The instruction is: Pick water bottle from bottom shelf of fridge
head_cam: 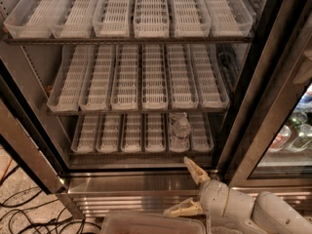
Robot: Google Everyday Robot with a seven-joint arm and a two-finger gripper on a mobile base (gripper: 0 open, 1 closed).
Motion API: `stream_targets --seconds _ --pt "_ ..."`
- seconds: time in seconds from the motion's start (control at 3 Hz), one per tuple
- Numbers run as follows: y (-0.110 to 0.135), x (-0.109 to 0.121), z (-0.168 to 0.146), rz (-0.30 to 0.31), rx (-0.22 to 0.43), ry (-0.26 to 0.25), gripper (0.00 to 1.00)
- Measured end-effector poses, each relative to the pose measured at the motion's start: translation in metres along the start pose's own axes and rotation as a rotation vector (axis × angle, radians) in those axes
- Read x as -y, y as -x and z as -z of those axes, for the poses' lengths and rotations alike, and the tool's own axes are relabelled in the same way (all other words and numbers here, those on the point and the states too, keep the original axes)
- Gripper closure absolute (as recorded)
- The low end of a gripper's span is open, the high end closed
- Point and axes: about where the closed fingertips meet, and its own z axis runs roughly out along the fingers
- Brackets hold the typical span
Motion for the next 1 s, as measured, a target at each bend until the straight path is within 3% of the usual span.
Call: stream_targets --seconds 0.33,0.67,1.0 --pt "-0.0133 -0.0027 0.0033 -0.027 0.042 -0.018 0.00" --pt "-0.0129 -0.0029 0.0025 -0.028 0.041 -0.016 0.00" --pt "-0.0148 0.0021 -0.0014 -0.048 0.043 -0.091 0.00"
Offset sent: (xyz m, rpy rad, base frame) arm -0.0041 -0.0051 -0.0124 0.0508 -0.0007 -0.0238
